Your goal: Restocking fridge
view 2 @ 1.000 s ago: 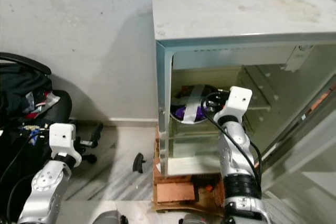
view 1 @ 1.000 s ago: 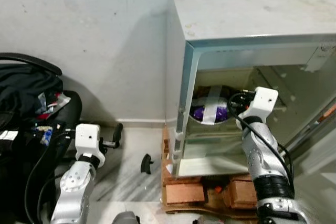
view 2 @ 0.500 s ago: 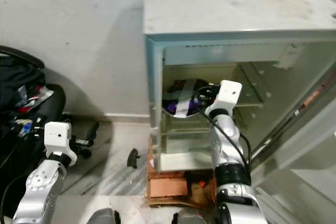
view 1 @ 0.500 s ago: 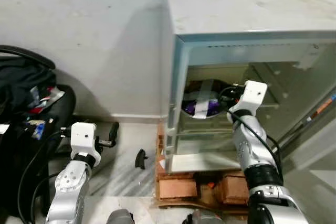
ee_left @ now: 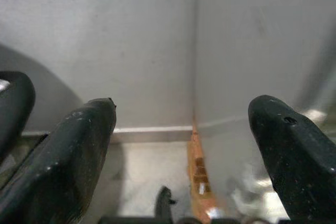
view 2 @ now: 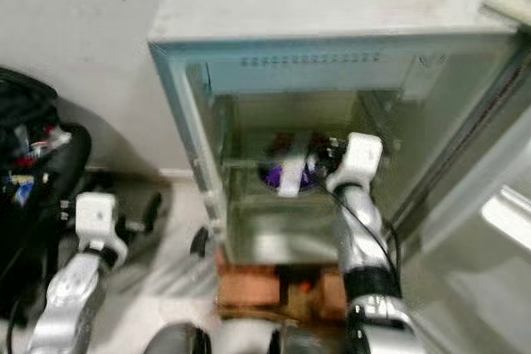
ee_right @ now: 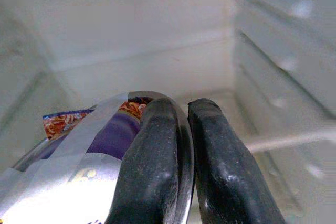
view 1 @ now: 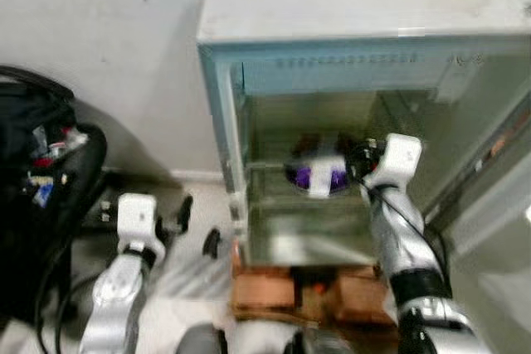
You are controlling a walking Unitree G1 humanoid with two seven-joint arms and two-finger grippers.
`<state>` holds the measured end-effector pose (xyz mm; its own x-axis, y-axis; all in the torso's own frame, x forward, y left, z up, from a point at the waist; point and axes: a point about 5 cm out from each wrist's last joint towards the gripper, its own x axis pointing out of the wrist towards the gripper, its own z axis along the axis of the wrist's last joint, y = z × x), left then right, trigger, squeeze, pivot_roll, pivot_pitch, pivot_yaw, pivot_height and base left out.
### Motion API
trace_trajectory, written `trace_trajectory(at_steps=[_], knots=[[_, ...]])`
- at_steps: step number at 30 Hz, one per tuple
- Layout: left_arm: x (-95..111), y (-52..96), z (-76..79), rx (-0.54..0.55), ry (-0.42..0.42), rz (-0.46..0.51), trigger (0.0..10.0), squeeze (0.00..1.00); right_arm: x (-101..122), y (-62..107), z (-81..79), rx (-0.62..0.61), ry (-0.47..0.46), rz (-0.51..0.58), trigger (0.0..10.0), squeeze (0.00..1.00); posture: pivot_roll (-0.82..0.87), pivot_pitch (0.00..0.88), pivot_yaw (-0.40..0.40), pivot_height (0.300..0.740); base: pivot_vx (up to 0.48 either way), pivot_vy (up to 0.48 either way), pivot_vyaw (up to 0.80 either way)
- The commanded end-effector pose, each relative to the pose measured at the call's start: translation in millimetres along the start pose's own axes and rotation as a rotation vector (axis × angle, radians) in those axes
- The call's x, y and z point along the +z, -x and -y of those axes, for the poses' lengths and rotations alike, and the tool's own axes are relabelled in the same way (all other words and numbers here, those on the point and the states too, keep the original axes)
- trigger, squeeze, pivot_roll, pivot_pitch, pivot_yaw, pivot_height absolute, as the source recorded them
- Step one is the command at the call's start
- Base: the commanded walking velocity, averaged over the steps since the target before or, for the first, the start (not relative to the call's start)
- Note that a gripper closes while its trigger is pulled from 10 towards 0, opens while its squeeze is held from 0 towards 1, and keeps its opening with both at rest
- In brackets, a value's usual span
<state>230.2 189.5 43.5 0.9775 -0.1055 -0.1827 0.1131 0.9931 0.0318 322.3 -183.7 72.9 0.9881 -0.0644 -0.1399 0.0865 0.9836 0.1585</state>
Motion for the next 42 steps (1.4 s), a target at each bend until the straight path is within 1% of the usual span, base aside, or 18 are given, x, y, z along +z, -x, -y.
trace_trajectory(at_steps=[1, 6, 9, 11, 13, 14, 15, 17, 18, 20, 21, 22, 25, 29, 32, 36, 40, 42], knots=[[-0.6, 5.7, -11.6, 0.038, -0.018, -0.010, 10.0, 0.00, 5.1, -3.0, -8.0, 0.028, -0.013, 0.027, 10.0, 0.00, 0.10, 0.085, -0.020, 0.740, 0.000, 0.000, 0.00], [-2.3, 10.8, -16.4, 0.054, -0.028, -0.022, 10.0, 0.00, 3.6, -4.7, -14.3, 0.047, -0.027, 0.020, 10.0, 0.00, 0.11, 0.099, -0.025, 0.740, 0.000, 0.000, 0.00], [-1.0, 14.1, -18.2, 0.059, -0.033, -0.025, 10.0, 0.00, 3.2, -8.1, -22.0, 0.065, -0.046, 0.012, 10.0, 0.00, 0.13, 0.123, -0.027, 0.740, 0.000, 0.000, 0.00], [2.0, 20.8, -21.9, 0.079, -0.038, -0.026, 10.0, 0.00, 4.9, -16.4, -35.0, 0.085, -0.055, 0.000, 10.0, 0.00, 0.17, 0.158, -0.038, 0.740, 0.000, 0.000, 0.00], [3.6, 23.8, -23.5, 0.091, -0.036, -0.025, 10.0, 0.00, 6.2, -19.7, -39.1, 0.088, -0.059, -0.004, 10.0, 0.00, 0.17, 0.164, -0.039, 0.740, 0.000, 0.000, 0.00], [7.6, 29.0, -25.9, 0.111, -0.041, -0.015, 10.0, 0.00, 8.9, -23.5, -44.4, 0.093, -0.059, -0.006, 10.0, 0.00, 0.20, 0.187, -0.054, 0.740, 0.000, 0.000, 0.00], [7.6, 29.0, -25.9, 0.111, -0.041, -0.015, 10.0, 0.00, 8.9, -23.5, -44.4, 0.093, -0.059, -0.006, 10.0, 0.00, 0.20, 0.187, -0.054, 0.740, 0.000, 0.000, 0.00], [20.6, 40.7, -32.0, 0.164, -0.040, 0.024, 10.0, 0.00, 15.4, -31.8, -55.3, 0.085, -0.071, -0.016, 10.0, 0.00, 0.24, 0.225, -0.071, 0.740, 0.000, 0.000, 0.00], [20.6, 40.7, -32.0, 0.164, -0.040, 0.024, 10.0, 0.00, 15.4, -31.8, -55.3, 0.085, -0.071, -0.016, 10.0, 0.00, 0.24, 0.225, -0.071, 0.740, 0.000, 0.000, 0.00], [28.6, 55.1, -30.5, 0.194, -0.035, 0.031, 10.0, 0.00, 23.2, -39.0, -62.5, 0.064, -0.078, -0.026, 10.0, 0.00, 0.29, 0.276, -0.095, 0.740, 0.000, 0.000, 0.00], [28.6, 55.1, -30.5, 0.194, -0.035, 0.031, 10.0, 0.00, 23.2, -39.0, -62.5, 0.064, -0.078, -0.026, 10.0, 0.00, 0.29, 0.276, -0.095, 0.740, 0.000, 0.000, 0.00], [29.4, 59.0, -29.6, 0.199, -0.034, 0.028, 10.0, 0.00, 24.9, -40.7, -64.1, 0.056, -0.073, -0.028, 10.0, 0.00, 0.29, 0.281, -0.099, 0.740, 0.000, 0.000, 0.00], [25.6, 75.3, -25.7, 0.213, -0.033, -0.009, 10.0, 0.00, 31.8, -45.6, -70.5, 0.031, -0.054, -0.031, 10.0, 0.00, 0.32, 0.313, -0.123, 0.740, 0.000, 0.000, 0.00], [21.7, 95.9, -25.9, 0.263, -0.027, -0.055, 10.0, 0.00, 42.7, -50.7, -80.6, 0.018, -0.031, -0.027, 10.0, 0.00, 0.35, 0.342, -0.152, 0.740, 0.000, 0.000, 0.00], [21.5, 102.5, -25.6, 0.281, -0.024, -0.072, 10.0, 0.00, 48.3, -52.7, -85.2, 0.010, -0.022, -0.022, 10.0, 0.00, 0.36, 0.359, -0.167, 0.740, 0.000, 0.000, 0.00], [19.1, 115.0, -21.6, 0.298, -0.022, -0.106, 10.0, 0.00, 63.1, -56.8, -93.3, -0.042, 0.003, 0.001, 10.0, 0.00, 0.37, 0.386, -0.179, 0.740, 0.000, 0.000, 0.00], [19.0, 120.8, -19.1, 0.304, -0.018, -0.121, 10.0, 0.00, 72.9, -58.7, -99.1, -0.068, -0.014, 0.018, 10.0, 0.00, 0.38, 0.402, -0.184, 0.740, 0.000, 0.000, 0.00], [19.0, 124.0, -17.0, 0.303, -0.017, -0.130, 10.0, 0.00, 79.0, -59.6, -100.4, -0.111, -0.017, 0.029, 10.0, 0.00, 0.38, 0.411, -0.186, 0.740, 0.000, 0.000, 0.00]])
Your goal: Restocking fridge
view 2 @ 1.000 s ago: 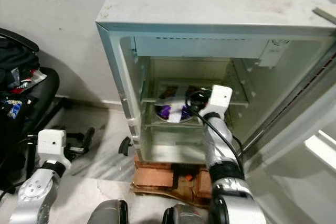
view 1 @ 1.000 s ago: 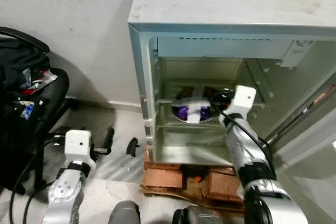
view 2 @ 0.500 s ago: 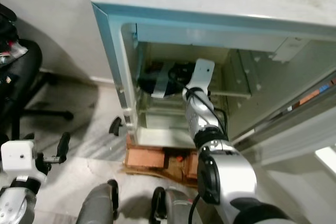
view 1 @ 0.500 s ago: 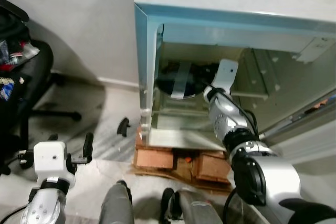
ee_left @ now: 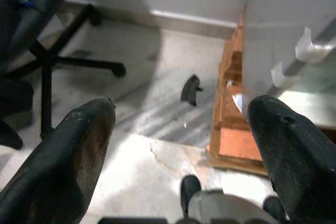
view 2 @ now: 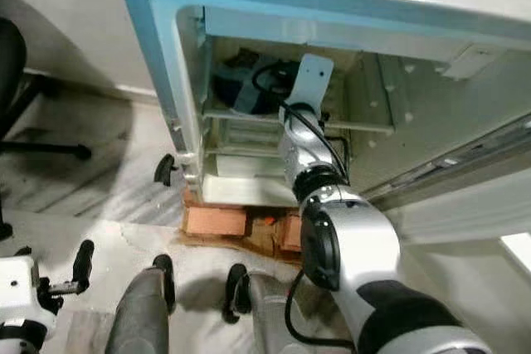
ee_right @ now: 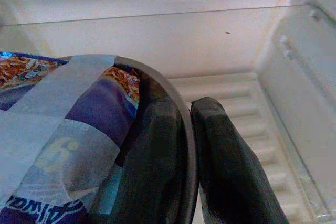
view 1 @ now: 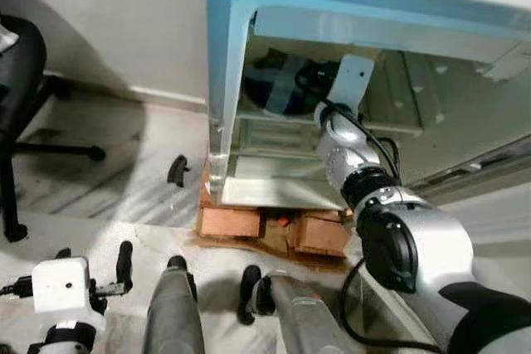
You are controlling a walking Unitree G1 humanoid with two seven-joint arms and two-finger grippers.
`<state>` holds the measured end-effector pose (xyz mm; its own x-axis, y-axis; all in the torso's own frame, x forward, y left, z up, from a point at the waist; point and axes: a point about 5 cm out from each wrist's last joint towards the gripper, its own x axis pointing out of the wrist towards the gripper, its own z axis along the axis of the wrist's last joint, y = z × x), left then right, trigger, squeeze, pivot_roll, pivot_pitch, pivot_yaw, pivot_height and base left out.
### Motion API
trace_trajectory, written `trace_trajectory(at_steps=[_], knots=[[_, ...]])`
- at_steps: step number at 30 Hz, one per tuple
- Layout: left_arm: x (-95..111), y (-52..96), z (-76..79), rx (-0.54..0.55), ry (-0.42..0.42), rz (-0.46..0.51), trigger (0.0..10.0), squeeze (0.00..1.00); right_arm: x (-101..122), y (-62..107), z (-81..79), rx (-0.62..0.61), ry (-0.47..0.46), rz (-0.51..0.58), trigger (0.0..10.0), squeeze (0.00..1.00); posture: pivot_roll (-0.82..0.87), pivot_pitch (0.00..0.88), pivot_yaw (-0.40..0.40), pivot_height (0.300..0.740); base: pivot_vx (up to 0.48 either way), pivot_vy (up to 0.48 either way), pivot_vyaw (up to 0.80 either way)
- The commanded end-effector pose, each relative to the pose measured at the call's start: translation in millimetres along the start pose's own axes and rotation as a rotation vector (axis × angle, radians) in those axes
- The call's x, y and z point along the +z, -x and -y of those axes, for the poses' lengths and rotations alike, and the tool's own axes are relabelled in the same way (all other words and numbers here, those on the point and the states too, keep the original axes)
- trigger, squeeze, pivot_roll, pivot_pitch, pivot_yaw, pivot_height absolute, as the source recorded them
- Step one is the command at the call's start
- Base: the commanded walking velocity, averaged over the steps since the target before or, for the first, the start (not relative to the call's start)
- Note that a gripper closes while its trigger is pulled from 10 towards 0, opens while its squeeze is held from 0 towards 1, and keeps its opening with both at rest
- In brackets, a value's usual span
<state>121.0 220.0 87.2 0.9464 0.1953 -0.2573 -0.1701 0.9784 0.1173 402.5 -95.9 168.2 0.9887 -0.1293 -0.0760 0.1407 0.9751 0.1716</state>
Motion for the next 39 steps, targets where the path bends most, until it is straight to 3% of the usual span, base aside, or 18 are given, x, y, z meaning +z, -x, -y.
trace_trajectory(at_steps=[1, 3, 4, 5, 7, 10, 12, 13, 20, 22, 25, 28, 30, 33, 38, 39], knots=[[-3.7, 6.8, 1.0, 0.005, -0.002, -0.033, 10.0, 0.00, -7.7, 0.4, 8.0, -0.070, -0.008, -0.043, 10.0, 0.00, 0.38, 0.412, -0.186, 0.740, 0.000, 0.000, 0.00], [-3.7, 8.1, 1.4, 0.005, -0.003, -0.038, 10.0, 0.00, -3.8, -0.5, 8.7, -0.105, -0.042, -0.039, 10.0, 0.00, 0.38, 0.416, -0.188, 0.740, 0.000, 0.000, 0.00], [-3.6, 8.4, 1.5, 0.006, -0.003, -0.040, 10.0, 0.00, -1.9, -1.0, 9.4, -0.124, -0.057, -0.036, 10.0, 0.75, 0.38, 0.419, -0.189, 0.740, 0.000, 0.000, 0.00], [-3.6, 8.7, 1.7, 0.007, -0.004, -0.043, 10.0, 0.00, 1.4, -2.0, 10.0, -0.147, -0.092, -0.037, 10.0, 1.00, 0.38, 0.421, -0.189, 0.740, 0.000, 0.000, 0.00], [-3.6, 8.7, 1.7, 0.008, -0.004, -0.045, 10.0, 0.00, 3.2, -2.5, 9.9, -0.154, -0.120, -0.041, 10.0, 1.00, 0.38, 0.421, -0.189, 0.740, 0.000, 0.000, 0.00], [-2.6, 8.4, 2.7, 0.009, -0.006, -0.048, 10.0, 0.00, 7.9, -4.6, 8.1, -0.147, -0.286, -0.068, 10.0, 1.00, 0.38, 0.422, -0.191, 0.740, 0.000, 0.000, 0.00], [-2.6, 7.9, 2.8, 0.009, -0.006, -0.048, 10.0, 0.00, 9.5, -5.1, 6.9, -0.136, -0.317, -0.069, 10.0, 1.00, 0.37, 0.420, -0.193, 0.740, 0.000, 0.000, 0.00], [-2.7, 6.0, 3.2, 0.009, -0.005, -0.047, 10.0, 0.00, 14.6, -6.3, 0.7, -0.067, -0.422, -0.070, 10.0, 1.00, 0.37, 0.414, -0.194, 0.740, 0.000, 0.000, 0.00], [-3.0, -7.8, 6.8, -0.008, -0.003, -0.032, 10.0, 0.00, 20.5, -9.2, 0.4, 0.025, -0.590, -0.077, 10.0, 1.00, 0.34, 0.385, -0.192, 0.740, 0.000, 0.000, 0.00], [-2.8, -10.1, 7.2, -0.009, -0.003, -0.030, 10.0, 0.00, 20.5, -9.5, 1.4, 0.030, -0.590, -0.078, 10.0, 1.00, 0.34, 0.379, -0.190, 0.740, 0.000, 0.000, 0.00], [-1.2, -19.4, 8.0, -0.017, -0.010, -0.012, 10.0, 0.00, 13.2, -9.6, 8.3, 0.068, -0.501, -0.101, 10.0, 1.00, 0.33, 0.349, -0.187, 0.740, 0.000, 0.000, 0.00], [-1.4, -24.0, 7.6, -0.019, -0.014, -0.008, 10.0, 0.00, 8.2, -9.2, 13.2, 0.088, -0.474, -0.110, 10.0, 1.00, 0.32, 0.336, -0.183, 0.740, 0.000, 0.000, 0.00], [-2.0, -33.7, 6.9, -0.037, -0.042, 0.009, 10.0, 0.00, 1.8, -9.0, 27.3, 0.114, -0.357, -0.106, 10.0, 1.00, 0.29, 0.301, -0.171, 0.740, 0.000, 0.000, 0.00], [-2.7, -41.0, 5.9, -0.044, -0.054, 0.015, 10.0, 0.00, -0.1, -8.9, 33.1, 0.129, -0.302, -0.102, 10.0, 1.00, 0.27, 0.270, -0.161, 0.740, 0.000, 0.000, 0.00], [4.2, -71.6, 9.5, -0.087, -0.047, 0.051, 10.0, 0.00, -3.3, -7.7, 55.5, 0.202, -0.145, -0.068, 10.0, 1.00, 0.20, 0.183, -0.116, 0.740, 0.000, 0.000, 0.00], [4.2, -71.6, 9.5, -0.087, -0.047, 0.051, 10.0, 0.00, -3.3, -7.7, 55.5, 0.202, -0.145, -0.068, 10.0, 1.00, 0.20, 0.183, -0.116, 0.740, 0.000, 0.000, 0.00]])
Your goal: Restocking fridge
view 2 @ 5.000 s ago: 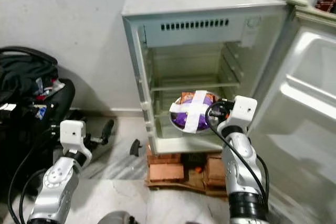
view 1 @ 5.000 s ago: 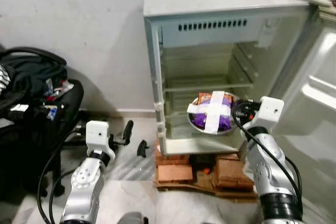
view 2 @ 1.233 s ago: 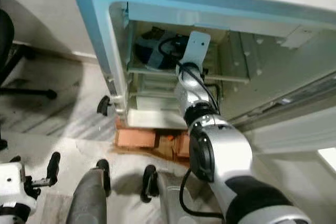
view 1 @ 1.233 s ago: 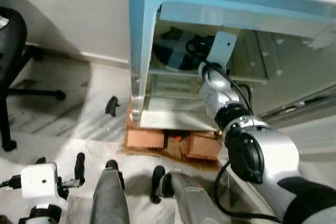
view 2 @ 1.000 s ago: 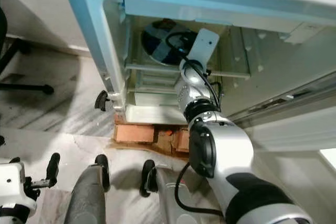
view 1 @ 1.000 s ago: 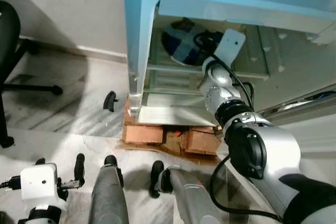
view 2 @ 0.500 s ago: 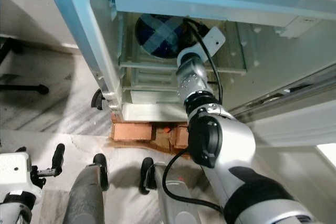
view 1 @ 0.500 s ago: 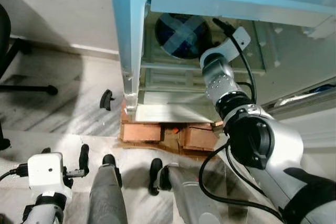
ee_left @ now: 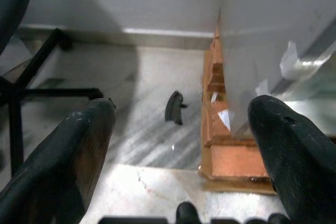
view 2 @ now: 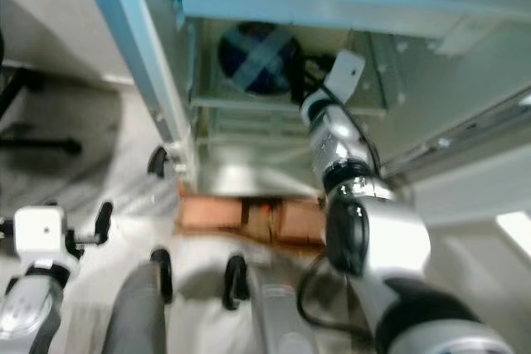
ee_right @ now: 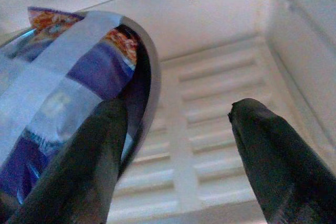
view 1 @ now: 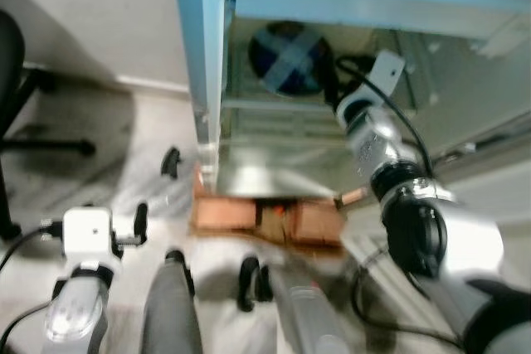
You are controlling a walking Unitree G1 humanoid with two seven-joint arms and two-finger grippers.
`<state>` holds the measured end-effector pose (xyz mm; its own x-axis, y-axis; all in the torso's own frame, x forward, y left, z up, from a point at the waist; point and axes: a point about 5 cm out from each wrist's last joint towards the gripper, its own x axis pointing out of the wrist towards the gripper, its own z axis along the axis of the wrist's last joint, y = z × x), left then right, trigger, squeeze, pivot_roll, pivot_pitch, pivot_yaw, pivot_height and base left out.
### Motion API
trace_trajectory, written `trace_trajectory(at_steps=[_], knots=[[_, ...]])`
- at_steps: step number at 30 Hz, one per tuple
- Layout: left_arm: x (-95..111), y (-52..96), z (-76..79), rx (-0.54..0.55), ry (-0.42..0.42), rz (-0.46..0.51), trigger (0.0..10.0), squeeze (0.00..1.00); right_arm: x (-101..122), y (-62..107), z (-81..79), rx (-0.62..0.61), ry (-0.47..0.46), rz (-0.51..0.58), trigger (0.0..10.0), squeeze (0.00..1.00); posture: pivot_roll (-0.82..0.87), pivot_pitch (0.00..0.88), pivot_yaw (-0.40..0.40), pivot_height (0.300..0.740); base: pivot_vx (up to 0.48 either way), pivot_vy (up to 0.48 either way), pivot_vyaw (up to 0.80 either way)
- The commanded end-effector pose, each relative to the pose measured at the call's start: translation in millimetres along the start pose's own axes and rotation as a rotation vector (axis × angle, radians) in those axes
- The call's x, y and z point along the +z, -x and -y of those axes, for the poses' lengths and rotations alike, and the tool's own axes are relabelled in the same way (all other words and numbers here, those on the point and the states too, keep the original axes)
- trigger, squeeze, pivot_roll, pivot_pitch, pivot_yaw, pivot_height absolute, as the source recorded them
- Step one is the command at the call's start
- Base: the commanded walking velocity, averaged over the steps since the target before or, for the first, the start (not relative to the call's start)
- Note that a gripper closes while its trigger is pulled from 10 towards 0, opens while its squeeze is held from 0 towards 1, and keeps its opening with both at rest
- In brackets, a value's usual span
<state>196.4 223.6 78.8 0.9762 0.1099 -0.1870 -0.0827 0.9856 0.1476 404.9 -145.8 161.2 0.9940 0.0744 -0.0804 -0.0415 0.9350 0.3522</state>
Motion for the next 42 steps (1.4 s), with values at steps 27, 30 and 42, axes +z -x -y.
trace_trajectory(at_steps=[27, 30, 42], knots=[[-6.6, -40.7, 23.1, -0.071, 0.006, 0.058, 10.0, 0.00, -65.3, 76.7, 46.3, -0.022, 0.106, 0.099, 10.0, 1.00, 0.11, 0.005, -0.048, 0.740, 0.000, 0.000, 0.00], [-9.6, -42.2, 30.2, -0.099, 0.005, 0.049, 10.0, 0.00, -72.3, 86.3, 42.2, 0.034, 0.189, 0.069, 10.0, 1.00, 0.09, 0.000, -0.034, 0.740, 0.000, 0.000, 0.00], [-9.3, -57.7, 46.3, -0.156, 0.005, 0.058, 10.0, 0.00, -92.0, 122.5, 41.6, 0.040, 0.271, -0.033, 10.0, 0.00, 0.04, 0.000, -0.001, 0.740, 0.000, 0.000, 0.00]])
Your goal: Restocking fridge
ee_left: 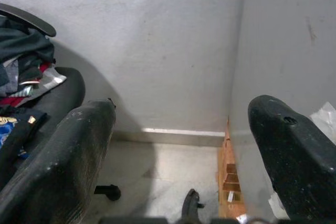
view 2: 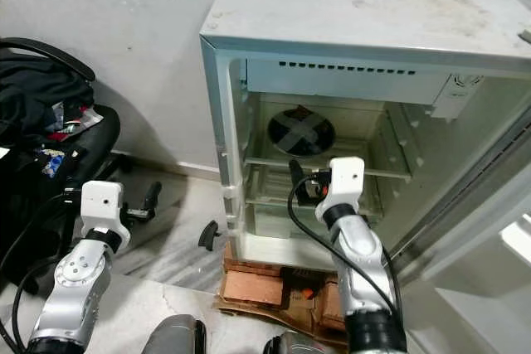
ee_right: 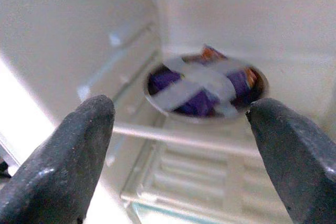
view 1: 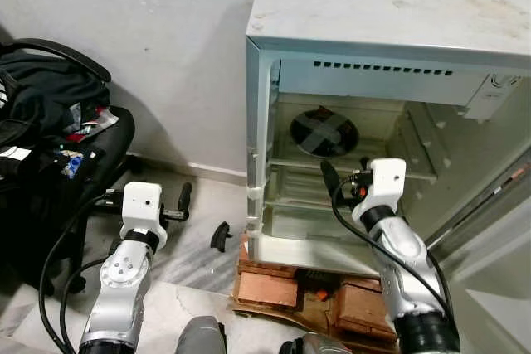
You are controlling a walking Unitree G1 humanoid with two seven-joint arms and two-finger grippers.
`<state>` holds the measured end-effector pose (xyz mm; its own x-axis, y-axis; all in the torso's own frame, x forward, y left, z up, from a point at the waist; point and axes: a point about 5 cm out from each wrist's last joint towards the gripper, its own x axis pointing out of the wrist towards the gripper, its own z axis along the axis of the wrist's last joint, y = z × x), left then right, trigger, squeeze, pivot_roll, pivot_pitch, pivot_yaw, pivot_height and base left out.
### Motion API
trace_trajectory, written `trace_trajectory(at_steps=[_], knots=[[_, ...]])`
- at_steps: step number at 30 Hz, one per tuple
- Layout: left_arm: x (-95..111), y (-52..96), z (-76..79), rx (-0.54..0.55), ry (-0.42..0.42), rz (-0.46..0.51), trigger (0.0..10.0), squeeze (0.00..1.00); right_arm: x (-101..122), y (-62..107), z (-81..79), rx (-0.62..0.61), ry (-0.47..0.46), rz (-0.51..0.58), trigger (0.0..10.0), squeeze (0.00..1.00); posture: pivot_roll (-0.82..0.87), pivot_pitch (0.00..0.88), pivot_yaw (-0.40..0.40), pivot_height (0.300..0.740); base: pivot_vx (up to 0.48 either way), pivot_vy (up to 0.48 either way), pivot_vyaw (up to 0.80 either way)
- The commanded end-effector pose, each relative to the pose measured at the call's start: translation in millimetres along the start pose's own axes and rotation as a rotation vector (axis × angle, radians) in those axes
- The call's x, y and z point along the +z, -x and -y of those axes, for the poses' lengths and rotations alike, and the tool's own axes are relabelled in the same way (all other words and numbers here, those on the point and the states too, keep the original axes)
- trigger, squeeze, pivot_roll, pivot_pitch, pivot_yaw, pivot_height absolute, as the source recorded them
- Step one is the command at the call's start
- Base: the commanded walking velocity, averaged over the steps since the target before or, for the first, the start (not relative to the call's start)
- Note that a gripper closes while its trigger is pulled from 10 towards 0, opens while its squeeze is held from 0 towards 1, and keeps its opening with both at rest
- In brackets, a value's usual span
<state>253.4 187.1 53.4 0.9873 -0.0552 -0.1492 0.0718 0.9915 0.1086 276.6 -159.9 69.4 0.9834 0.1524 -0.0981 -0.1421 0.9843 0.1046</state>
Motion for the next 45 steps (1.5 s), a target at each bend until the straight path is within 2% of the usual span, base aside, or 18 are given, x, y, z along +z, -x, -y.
trace_trajectory(at_steps=[1, 4, 6, 9, 12, 15, 20, 22, 26, 34, 36, 37, 41, 44, 45], knots=[[-0.9, -2.9, 2.5, 0.006, -0.005, -0.001, 10.0, 0.00, -1.6, 3.6, 2.9, -0.058, 0.013, -0.004, 10.0, 0.00, 0.05, 0.000, -0.001, 0.740, -0.240, 0.000, 0.00], [-0.6, -5.2, 3.8, 0.012, 0.002, 0.005, 10.0, 0.00, -6.5, 11.9, 7.0, -0.135, 0.029, -0.008, 10.0, 0.00, 0.05, 0.000, 0.004, 0.740, -0.080, 0.000, 0.00], [-1.2, -4.5, 3.7, 0.010, 0.002, 0.005, 10.0, 0.00, -8.4, 18.5, 12.8, -0.201, 0.093, 0.000, 10.0, 0.00, 0.04, 0.000, 0.009, 0.740, -0.257, 0.000, 0.00], [-2.8, -3.1, 3.4, 0.005, 0.002, 0.000, 10.0, 0.00, -9.6, 23.3, 15.6, -0.218, 0.086, -0.002, 10.0, 0.00, 0.03, 0.000, 0.014, 0.740, -0.266, 0.000, 0.00], [-8.3, -0.4, 5.6, -0.014, 0.005, -0.021, 10.0, 0.00, -11.0, 30.4, 19.3, -0.219, 0.127, -0.003, 10.0, 0.00, 0.02, 0.000, 0.014, 0.740, -0.276, 0.000, 0.00], [-15.8, 1.9, 14.4, -0.049, 0.014, -0.048, 10.0, 0.00, -16.4, 36.0, 21.1, -0.220, 0.068, -0.036, 10.0, 0.00, 0.01, 0.000, 0.009, 0.740, -0.295, 0.000, 0.00], [-15.6, 0.7, 21.7, -0.061, 0.027, -0.047, 10.0, 0.00, -13.3, 36.5, 23.8, -0.226, 0.084, -0.024, 10.0, 0.00, 0.00, 0.000, 0.005, 0.740, -0.299, 0.000, 0.00], [-20.0, 0.6, 24.9, -0.085, 0.067, -0.086, 10.0, 0.00, -12.0, 35.7, 24.5, -0.225, 0.084, -0.021, 10.0, 0.00, 0.00, 0.000, 0.003, 0.740, -0.349, 0.000, 0.00], [-22.5, -0.7, 27.5, -0.091, 0.060, -0.085, 10.0, 0.00, -10.1, 33.7, 25.2, -0.228, 0.080, -0.018, 10.0, 0.00, -0.01, 0.000, 0.000, 0.740, -0.398, 0.000, 0.00], [-16.6, -4.7, 23.6, -0.072, 0.064, -0.070, 10.0, 0.00, -5.6, 31.1, 22.2, -0.240, 0.058, 0.010, 10.0, 0.00, 0.00, 0.000, 0.002, 0.740, -0.361, 0.000, 0.00], [-21.2, -2.9, 26.3, -0.086, 0.124, -0.106, 10.0, 0.00, -5.7, 31.0, 22.7, -0.243, 0.055, 0.009, 10.0, 0.00, 0.00, 0.000, 0.002, 0.740, -0.337, 0.000, 0.00], [-31.1, 0.2, 37.5, -0.148, 0.202, -0.186, 10.0, 0.00, -5.7, 30.5, 23.0, -0.243, 0.053, 0.007, 10.0, 0.00, 0.00, 0.000, -0.005, 0.740, 0.000, 0.000, 0.00], [-44.1, 1.1, 48.5, -0.227, 0.282, -0.287, 10.0, 0.00, -3.4, 29.1, 22.7, -0.234, 0.056, 0.012, 10.0, 0.00, 0.00, 0.000, -0.015, 0.740, 0.000, 0.000, 0.00], [-54.2, -2.8, 43.9, -0.211, 0.393, -0.373, 10.0, 0.00, -0.3, 27.4, 24.4, -0.232, 0.058, 0.019, 10.0, 0.00, 0.00, 0.000, -0.018, 0.740, 0.000, 0.000, 0.00], [-58.1, -5.9, 37.4, -0.176, 0.448, -0.420, 10.0, 0.00, 1.1, 26.1, 25.6, -0.234, 0.061, 0.022, 10.0, 0.00, -0.01, 0.000, -0.017, 0.740, 0.000, 0.000, 0.00]])
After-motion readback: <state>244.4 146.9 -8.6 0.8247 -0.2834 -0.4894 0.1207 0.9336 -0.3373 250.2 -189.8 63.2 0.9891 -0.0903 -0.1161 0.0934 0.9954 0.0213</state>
